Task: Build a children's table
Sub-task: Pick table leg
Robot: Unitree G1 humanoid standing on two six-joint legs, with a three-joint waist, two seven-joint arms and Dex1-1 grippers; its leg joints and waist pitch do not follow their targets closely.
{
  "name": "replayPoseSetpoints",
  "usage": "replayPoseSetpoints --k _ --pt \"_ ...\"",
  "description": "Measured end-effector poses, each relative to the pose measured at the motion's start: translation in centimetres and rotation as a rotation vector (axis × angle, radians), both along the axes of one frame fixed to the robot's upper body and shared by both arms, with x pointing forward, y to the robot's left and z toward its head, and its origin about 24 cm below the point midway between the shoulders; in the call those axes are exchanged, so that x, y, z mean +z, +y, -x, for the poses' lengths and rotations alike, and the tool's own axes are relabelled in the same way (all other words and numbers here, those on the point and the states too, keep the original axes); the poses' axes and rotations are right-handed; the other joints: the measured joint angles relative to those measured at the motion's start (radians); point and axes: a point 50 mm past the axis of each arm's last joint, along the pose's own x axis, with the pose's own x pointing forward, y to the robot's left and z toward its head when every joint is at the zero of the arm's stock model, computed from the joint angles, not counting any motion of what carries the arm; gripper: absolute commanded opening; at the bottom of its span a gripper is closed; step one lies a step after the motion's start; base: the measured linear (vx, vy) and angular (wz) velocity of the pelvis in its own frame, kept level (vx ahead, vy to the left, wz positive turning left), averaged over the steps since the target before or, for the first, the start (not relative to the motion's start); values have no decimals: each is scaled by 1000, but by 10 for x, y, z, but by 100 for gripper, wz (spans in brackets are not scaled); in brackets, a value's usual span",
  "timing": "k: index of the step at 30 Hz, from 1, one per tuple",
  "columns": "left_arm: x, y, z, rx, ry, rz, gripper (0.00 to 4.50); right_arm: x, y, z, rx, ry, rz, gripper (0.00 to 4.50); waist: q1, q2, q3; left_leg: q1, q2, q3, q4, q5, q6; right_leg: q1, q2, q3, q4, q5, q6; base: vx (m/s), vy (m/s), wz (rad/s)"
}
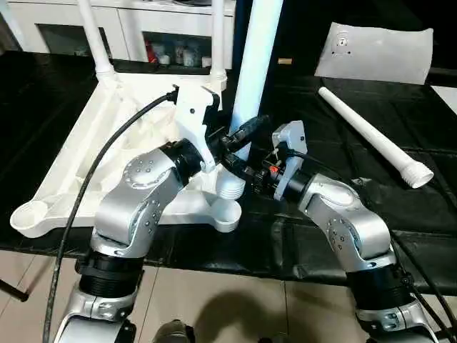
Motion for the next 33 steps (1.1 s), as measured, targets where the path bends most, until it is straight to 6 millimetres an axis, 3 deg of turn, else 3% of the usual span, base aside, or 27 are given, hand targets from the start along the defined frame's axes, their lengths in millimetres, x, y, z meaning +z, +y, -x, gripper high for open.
replayPoseSetpoints --k 5,11,17,24,33 --pt "3 0 -10 38 83 97 186 4 -5 -1 16 48 -58 264 0 0 0 0 0 0 0 0 0 0 0 0 0 1 0 0 0 0" --pt "19 25 -24 83 100 192 185 27 -27 3 146 61 -148 319 -1 0 0 0 0 0 0 0 0 0 0 0 0 0 0 0 0 0" --pt "31 24 -25 -115 172 309 185 48 -44 1 226 79 -189 373 6 -3 -1 0 0 0 1 0 0 0 0 0 0 1 0 0 0 0" --pt "44 15 -12 -428 180 342 185 53 -58 0 319 155 -212 373 9 -4 -2 0 0 1 1 1 1 0 -1 0 0 1 -1 0 0 0" --pt "45 10 -4 -580 179 283 185 58 -58 3 446 170 -168 373 13 -4 -2 0 0 1 1 1 1 1 0 0 1 1 -1 0 0 0"
